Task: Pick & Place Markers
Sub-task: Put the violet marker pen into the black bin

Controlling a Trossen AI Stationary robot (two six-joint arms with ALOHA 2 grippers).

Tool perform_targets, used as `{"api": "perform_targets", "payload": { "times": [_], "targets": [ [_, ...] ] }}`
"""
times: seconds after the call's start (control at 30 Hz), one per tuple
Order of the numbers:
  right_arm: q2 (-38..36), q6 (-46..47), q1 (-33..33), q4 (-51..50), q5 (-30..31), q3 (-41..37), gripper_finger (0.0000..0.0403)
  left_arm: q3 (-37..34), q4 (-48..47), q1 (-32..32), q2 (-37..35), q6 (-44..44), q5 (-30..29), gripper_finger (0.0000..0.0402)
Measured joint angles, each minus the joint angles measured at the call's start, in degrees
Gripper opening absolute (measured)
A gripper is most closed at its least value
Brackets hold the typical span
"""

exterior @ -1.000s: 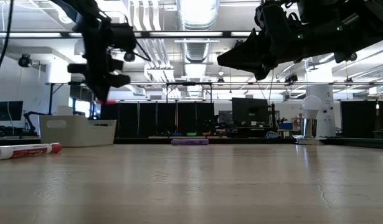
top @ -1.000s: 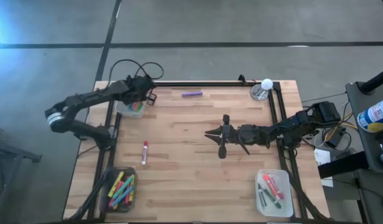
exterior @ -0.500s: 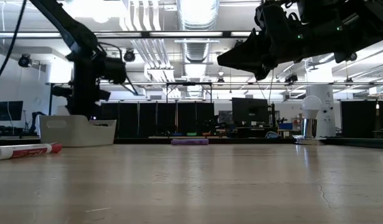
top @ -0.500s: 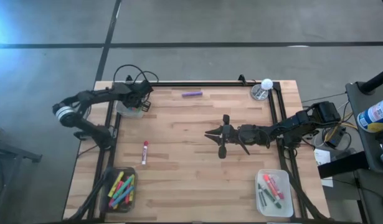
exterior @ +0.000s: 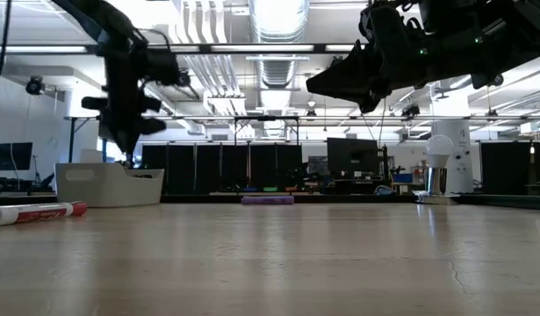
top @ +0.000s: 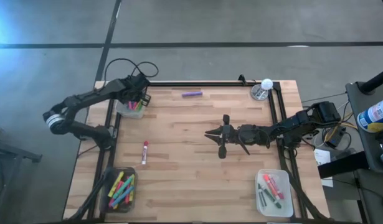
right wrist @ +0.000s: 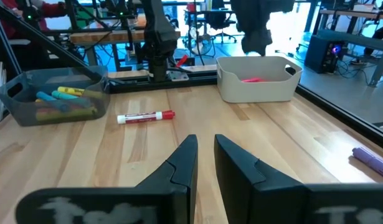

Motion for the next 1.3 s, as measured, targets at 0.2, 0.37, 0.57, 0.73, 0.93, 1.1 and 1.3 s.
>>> {"api": "perform_targets", "payload": {
  "times": [0.2, 0.37, 0.57, 0.73, 0.93, 1.1, 1.3],
  "targets": [
    [0.0, 0.0, 0.0, -0.2, 0.0, 0.0, 0.0047, 0.21, 4.92, -4.78, -4.89, 3.77, 3.8, 0.0084],
    [0.0, 0.02, 0.0, -0.25, 0.02, 0.0, 0.0047, -1.69, 20.96, -9.52, -3.28, 6.21, 10.89, 0.007],
    [0.0, 0.02, 0.0, -0.47, 0.02, 0.0, 0.0047, -2.15, 40.86, -10.87, 7.01, 11.2, 24.4, 0.0006],
    [0.0, 0.0, -0.11, -0.97, 0.04, 0.0, 0.0047, 1.96, 42.43, -10.86, 17.38, 15.69, 26.8, 0.0001],
    [0.0, -0.31, -0.11, -1.03, 0.07, 0.0, 0.0047, 7.04, 42.62, -11.11, 25.65, 18.26, 26.67, 0.0006],
    [0.0, -1.07, -0.11, -1.05, 0.04, 0.0, 0.0047, 12.21, 42.01, -10.96, 30.65, 17.97, 26.45, 0.004],
    [0.0, -1.09, -0.11, -1.08, 0.04, 0.0, 0.0047, 20.02, 37.55, -10.25, 37.04, 20.67, 25.64, 0.0084]
  ]
}}
